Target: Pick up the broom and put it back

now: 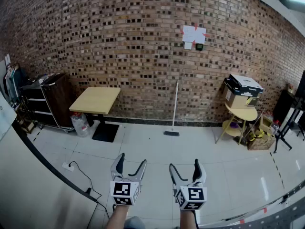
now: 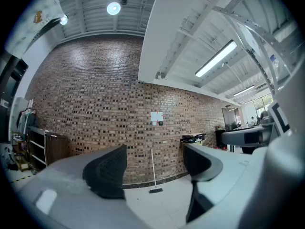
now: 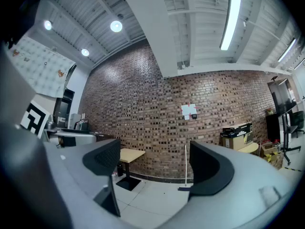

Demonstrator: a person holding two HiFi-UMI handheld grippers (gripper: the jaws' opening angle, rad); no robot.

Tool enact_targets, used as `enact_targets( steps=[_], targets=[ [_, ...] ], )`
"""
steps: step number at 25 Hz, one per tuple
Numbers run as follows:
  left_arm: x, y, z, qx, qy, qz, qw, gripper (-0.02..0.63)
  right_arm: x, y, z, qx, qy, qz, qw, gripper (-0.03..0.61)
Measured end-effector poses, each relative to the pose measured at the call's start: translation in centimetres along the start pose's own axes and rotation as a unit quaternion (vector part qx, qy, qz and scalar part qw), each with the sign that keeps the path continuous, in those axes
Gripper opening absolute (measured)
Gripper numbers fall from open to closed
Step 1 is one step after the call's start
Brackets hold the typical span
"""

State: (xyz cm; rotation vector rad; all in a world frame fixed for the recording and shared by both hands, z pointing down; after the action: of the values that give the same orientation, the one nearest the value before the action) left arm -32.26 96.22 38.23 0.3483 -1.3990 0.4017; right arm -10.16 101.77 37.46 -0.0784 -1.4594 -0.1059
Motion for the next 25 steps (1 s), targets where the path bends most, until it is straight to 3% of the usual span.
enact_targets(
  steps=[7, 12, 18, 25],
  targets=[
    [1.2, -6.7, 3.3, 0.003, 0.005, 0.008, 1.0000, 0.376, 2.5, -7.7, -1.1, -0.004, -0.002, -0.011, 1.000, 0.448],
    [1.0, -14.9, 8.0, -0.006, -0.056, 0.013, 0.9983, 0.396, 2.3, -17.4, -1.6, -0.008, -0.005, -0.012, 1.000, 0.448],
    [-1.2, -23.4, 16.3, 0.002, -0.009, -0.004, 0.9999, 0.396, 0.5, -28.0, -0.1, -0.002, 0.013, -0.015, 1.000, 0.448],
    [0.1, -32.0, 19.2, 0.034, 0.013, 0.023, 0.9991, 0.396, 2.6, -35.7, -1.4, 0.011, 0.008, 0.015, 1.000, 0.446]
  ],
)
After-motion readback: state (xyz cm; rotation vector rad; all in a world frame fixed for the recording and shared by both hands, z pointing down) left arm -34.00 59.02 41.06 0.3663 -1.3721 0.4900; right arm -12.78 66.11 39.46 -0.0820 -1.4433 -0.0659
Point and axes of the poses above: the fingertips, and each gripper's own axes: y backward along the fingers, z to its left, x out of its underside, the point moved 6 cm from there along y, backward along the fingers, and after that the axes turned 10 degrees about y, right-handed, at the moved point
